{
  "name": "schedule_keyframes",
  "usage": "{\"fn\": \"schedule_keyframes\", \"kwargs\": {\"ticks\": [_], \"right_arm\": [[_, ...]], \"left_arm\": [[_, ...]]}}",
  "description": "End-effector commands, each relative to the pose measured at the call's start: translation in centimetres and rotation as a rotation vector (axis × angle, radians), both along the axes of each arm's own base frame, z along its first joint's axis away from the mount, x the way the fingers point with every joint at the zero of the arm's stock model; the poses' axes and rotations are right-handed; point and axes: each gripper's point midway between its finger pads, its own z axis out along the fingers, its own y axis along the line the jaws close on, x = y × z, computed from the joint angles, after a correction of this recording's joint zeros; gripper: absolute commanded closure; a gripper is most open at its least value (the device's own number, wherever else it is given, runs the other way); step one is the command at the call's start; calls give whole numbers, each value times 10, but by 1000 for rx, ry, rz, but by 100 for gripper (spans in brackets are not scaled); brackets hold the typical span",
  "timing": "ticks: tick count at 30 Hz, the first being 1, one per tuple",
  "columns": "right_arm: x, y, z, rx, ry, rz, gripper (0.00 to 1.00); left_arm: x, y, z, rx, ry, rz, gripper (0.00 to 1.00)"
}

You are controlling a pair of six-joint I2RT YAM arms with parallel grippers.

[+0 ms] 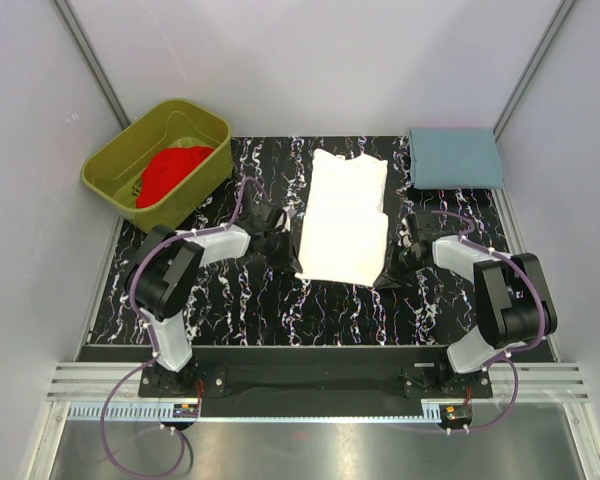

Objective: Fold and stack the t-shirts
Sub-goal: Fold the tshirt

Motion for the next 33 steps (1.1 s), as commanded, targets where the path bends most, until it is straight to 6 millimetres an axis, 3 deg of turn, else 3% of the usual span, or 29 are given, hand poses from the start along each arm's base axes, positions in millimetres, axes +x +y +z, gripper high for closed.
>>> {"fn": "schedule_keyframes", "kwargs": {"ticks": [1,6,12,18,19,22,24,26,28,33], "right_arm": [[0,2,1,16,-6,-8,100],[-15,7,-3,54,39,-3,100],[-32,13,-3,72,54,-7,100],[-55,29,-5,57,75,29,100],[-58,30,-6,53,80,31,100],[-63,29,-11,44,89,16,96],[-65,27,-11,37,88,6,93],[-63,23,-12,9,87,-15,86],[-63,19,-12,-12,87,-33,71],[-67,15,-7,-21,85,-65,58]], "left_arm": [[-9,13,-6,50,1,48,100],[-36,32,-10,107,38,122,100],[-57,37,-8,64,57,170,100],[-81,46,-21,84,115,178,100],[-87,50,-25,96,128,184,97],[-92,55,-25,102,130,200,71],[-97,60,-24,112,129,203,60],[-97,63,-21,119,111,199,54],[-100,62,-20,116,111,186,52],[-109,57,-22,96,133,175,50]]}}
